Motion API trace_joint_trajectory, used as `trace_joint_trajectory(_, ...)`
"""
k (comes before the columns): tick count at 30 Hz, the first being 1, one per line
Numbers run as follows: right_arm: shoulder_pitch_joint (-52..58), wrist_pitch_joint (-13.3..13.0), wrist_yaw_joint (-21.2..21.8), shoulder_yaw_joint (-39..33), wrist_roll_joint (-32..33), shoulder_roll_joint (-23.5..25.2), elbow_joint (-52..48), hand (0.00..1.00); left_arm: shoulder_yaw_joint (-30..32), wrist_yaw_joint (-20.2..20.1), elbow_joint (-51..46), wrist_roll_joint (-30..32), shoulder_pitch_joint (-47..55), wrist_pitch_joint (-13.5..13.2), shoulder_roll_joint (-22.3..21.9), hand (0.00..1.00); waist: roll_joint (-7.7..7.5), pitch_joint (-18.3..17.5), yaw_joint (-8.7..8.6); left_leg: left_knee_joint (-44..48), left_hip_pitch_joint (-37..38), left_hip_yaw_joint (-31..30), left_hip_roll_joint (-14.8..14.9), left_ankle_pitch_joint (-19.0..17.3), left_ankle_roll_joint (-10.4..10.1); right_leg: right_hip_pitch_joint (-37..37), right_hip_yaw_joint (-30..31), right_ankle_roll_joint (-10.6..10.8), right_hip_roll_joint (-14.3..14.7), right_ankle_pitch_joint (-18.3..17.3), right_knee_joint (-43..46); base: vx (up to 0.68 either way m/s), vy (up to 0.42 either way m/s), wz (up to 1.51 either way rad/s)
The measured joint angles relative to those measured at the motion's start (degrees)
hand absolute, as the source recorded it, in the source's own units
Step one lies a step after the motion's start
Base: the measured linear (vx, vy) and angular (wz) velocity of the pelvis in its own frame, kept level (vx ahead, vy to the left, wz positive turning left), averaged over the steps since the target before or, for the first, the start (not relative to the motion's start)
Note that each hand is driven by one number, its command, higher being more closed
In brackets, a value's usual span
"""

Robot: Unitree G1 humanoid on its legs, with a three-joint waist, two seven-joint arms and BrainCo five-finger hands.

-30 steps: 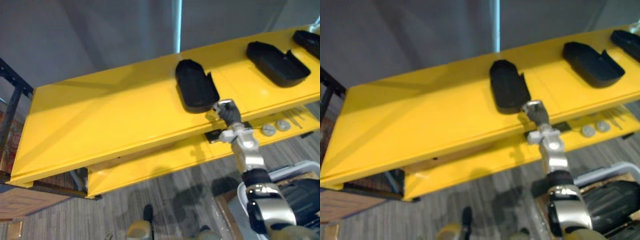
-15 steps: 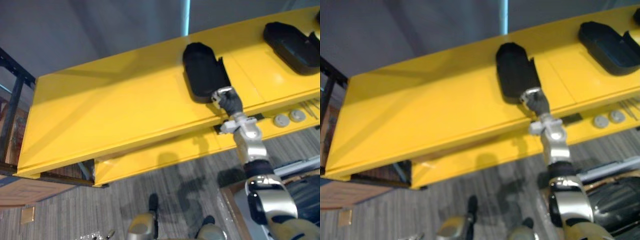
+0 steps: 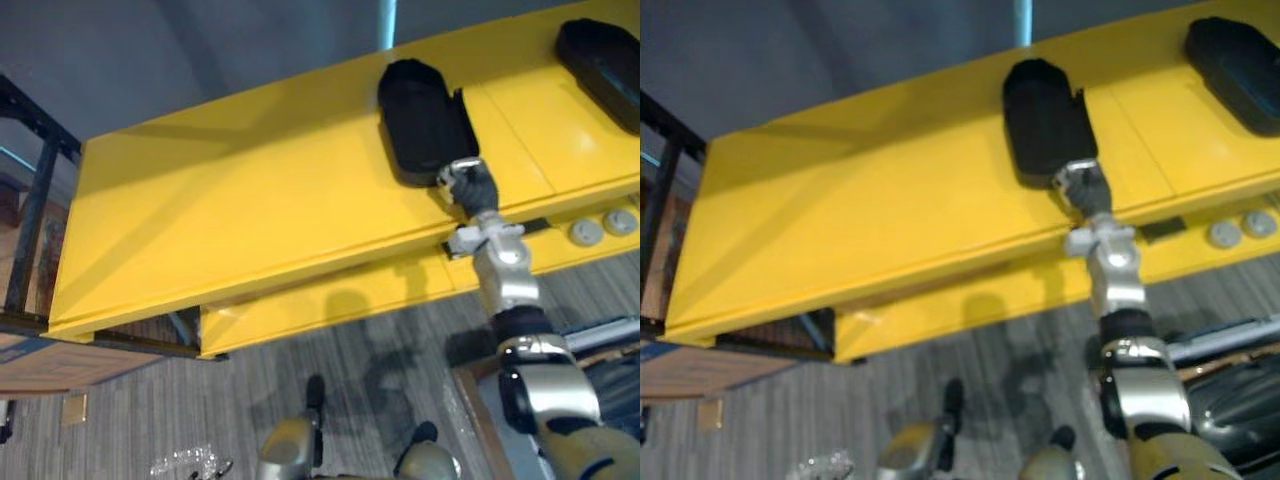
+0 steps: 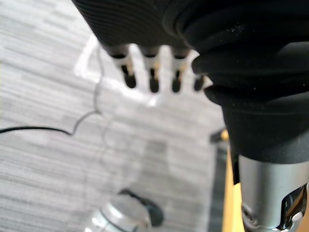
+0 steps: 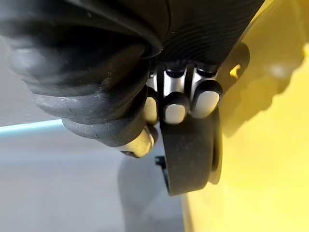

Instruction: Walk over and take plastic housings, then place them on the shelf

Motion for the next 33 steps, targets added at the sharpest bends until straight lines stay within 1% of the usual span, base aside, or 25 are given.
trace_joint_trajectory(4, -0.8, -0.1, -0.1, 0.0, 0.3, -0.2, 1.3, 1.00, 0.0, 0.0, -0.1, -0.5, 0.0, -1.1, 0.0, 0.00, 0.14, 0.1, 0.11, 0.0, 0.0, 0.1, -0.1, 0.0, 0.0, 0.0, 0.0, -0.1, -0.2, 0.0, 0.1, -0.03, -0.010, 0.00)
trace_joint_trajectory(10, -2.2, -0.9, -0.4, -0.1, 0.4, -0.8, 1.8, 1.00, -0.3, 0.0, -0.1, -1.7, 0.0, -1.2, 0.0, 0.00, 1.16, 0.6, 0.09, 0.0, -0.4, 0.2, 0.0, 0.1, 0.0, -0.9, 0.3, -0.1, -0.3, -0.2, 0.9, -0.01, -0.010, -0.01)
trace_joint_trajectory(15, -2.2, -1.3, -1.3, -0.1, 0.8, -0.8, 1.6, 1.00, -0.3, 0.0, -0.1, -1.7, 0.0, -1.2, 0.0, 0.00, 1.18, 0.7, 0.11, 0.0, -0.4, 0.2, 0.0, 0.1, 0.0, -0.9, 0.3, -0.1, -0.2, -0.3, 1.0, 0.00, 0.000, 0.00)
trace_joint_trajectory(17, -1.5, -1.3, -1.8, -0.9, 1.9, -0.3, -1.2, 1.00, -0.3, 0.0, -0.1, -1.7, -0.1, -1.2, 0.0, 0.00, 1.15, 0.7, 0.09, 0.0, -0.3, 0.3, 0.1, 0.1, 0.0, -0.9, 0.5, -0.1, -0.2, -0.2, 1.0, -0.01, -0.011, -0.03)
trace_joint_trajectory(18, -0.7, -1.4, -2.3, -1.9, 2.2, 0.5, -5.4, 0.00, -0.4, 0.0, -0.1, -1.7, -0.1, -1.2, 0.0, 0.00, 1.13, 0.7, 0.12, 0.0, -0.3, 0.6, 0.3, 0.1, 0.0, -1.2, 1.0, -0.1, 0.0, -0.3, 1.0, -0.03, -0.024, -0.18)
trace_joint_trajectory(19, 0.2, -1.5, -2.3, -2.4, 2.9, 1.4, -11.2, 0.00, -0.4, 0.0, 0.0, -1.7, -0.1, -1.2, 0.0, 0.00, 1.00, 0.8, 0.35, 0.0, -0.3, 1.4, 0.6, 0.1, 0.0, -1.8, 1.9, -0.1, 0.2, -0.2, 1.1, -0.03, -0.025, -0.24)
trace_joint_trajectory(20, 0.8, -1.5, -2.3, -2.3, 3.2, 2.1, -14.6, 0.00, -0.4, 0.1, 0.0, -1.7, -0.1, -1.2, 0.0, 0.00, 0.96, 0.8, 0.34, 0.0, -0.3, 1.7, 0.7, 0.1, 0.0, -1.9, 2.2, -0.2, 0.3, -0.2, 1.1, -0.03, -0.043, -0.25)
trace_joint_trajectory(21, 2.7, -1.5, -2.2, -2.1, 3.1, 3.8, -21.8, 0.00, -0.4, 0.1, 0.0, -1.7, -0.2, -1.3, 0.0, 0.00, 0.76, 0.8, 0.16, 0.0, 0.0, 2.0, 1.1, 0.0, -0.1, -1.9, 2.6, -0.2, 0.7, -0.2, 1.1, -0.02, -0.044, -0.16)
trace_joint_trajectory(22, 3.2, -1.4, -2.1, -1.5, 3.1, 4.7, -23.8, 0.00, -0.4, 0.1, 0.0, -1.7, -0.2, -1.3, 0.0, 0.00, 0.63, 0.7, 0.04, 0.0, 0.1, 2.1, 1.2, 0.0, -0.1, -1.9, 2.8, -0.3, 0.8, -0.3, 1.1, -0.03, -0.062, -0.14)
trace_joint_trajectory(23, 4.1, -1.0, -1.8, 0.0, 3.1, 6.0, -26.8, 0.00, -0.4, 0.1, 0.1, -1.7, -0.2, -1.6, 0.0, 0.00, 0.31, 0.5, -0.47, 0.0, 0.2, 2.3, 1.5, 0.0, -0.1, -1.9, 3.0, -0.4, 1.2, -0.3, 1.1, -0.03, -0.056, -0.11)
trace_joint_trajectory(26, 5.8, 0.6, -0.1, 4.3, 2.6, 7.8, -28.6, 0.00, -0.4, 0.1, 0.4, -1.7, -0.4, -2.2, 0.0, 0.00, -0.65, 0.2, -0.52, 0.0, 0.8, 3.0, 2.4, -0.1, -0.3, -1.8, 3.7, -0.9, 2.0, -0.4, 1.1, -0.03, -0.048, -0.16)
trace_joint_trajectory(28, 6.9, 2.8, 0.6, 8.5, 2.0, 9.4, -28.6, 0.00, -0.3, 0.2, 1.4, -1.7, -0.5, -3.1, 0.0, 0.00, -1.77, -0.5, -0.50, 0.0, 1.1, 3.3, 2.9, -0.2, -0.4, -1.8, 4.3, -1.2, 2.7, -0.4, 1.0, -0.05, -0.051, -0.12)
trace_joint_trajectory(29, 7.1, 3.2, 0.6, 9.5, 2.0, 9.7, -28.6, 0.00, -0.3, 0.2, 1.7, -1.7, -0.6, -3.2, 0.0, 0.00, -2.07, -0.6, -0.49, 0.0, 1.1, 3.3, 3.0, -0.2, -0.4, -1.8, 4.3, -1.2, 2.8, -0.4, 0.9, -0.04, -0.048, -0.03)
trace_joint_trajectory(31, 7.4, 4.9, 0.3, 12.4, 1.8, 10.8, -28.6, 0.00, -0.3, 0.5, 2.4, -1.7, -0.8, -3.2, 0.0, 0.00, -3.32, -1.3, -0.40, 0.0, 1.1, 3.3, 3.3, -0.1, -0.5, -1.8, 4.3, -1.4, 3.2, -0.3, 0.8, -0.02, -0.043, -0.01)
trace_joint_trajectory(32, 7.5, 6.1, 0.1, 12.8, 1.5, 11.5, -28.6, 0.00, -0.2, 0.6, 2.3, -1.6, -0.8, -3.2, 0.0, 0.00, -3.78, -1.6, -0.24, 0.0, 1.0, 3.3, 3.4, -0.1, -0.6, -1.8, 4.3, -1.5, 3.4, -0.2, 0.7, -0.01, -0.032, -0.01)
trace_joint_trajectory(33, 7.5, 6.8, -0.2, 13.0, 1.4, 11.8, -28.5, 0.00, -0.2, 0.6, 2.3, -1.6, -0.8, -3.2, 0.0, 0.00, -3.99, -1.7, -0.12, 0.0, 1.0, 3.3, 3.5, 0.0, -0.7, -1.8, 4.3, -1.6, 3.5, -0.2, 0.6, 0.00, 0.000, 0.00)
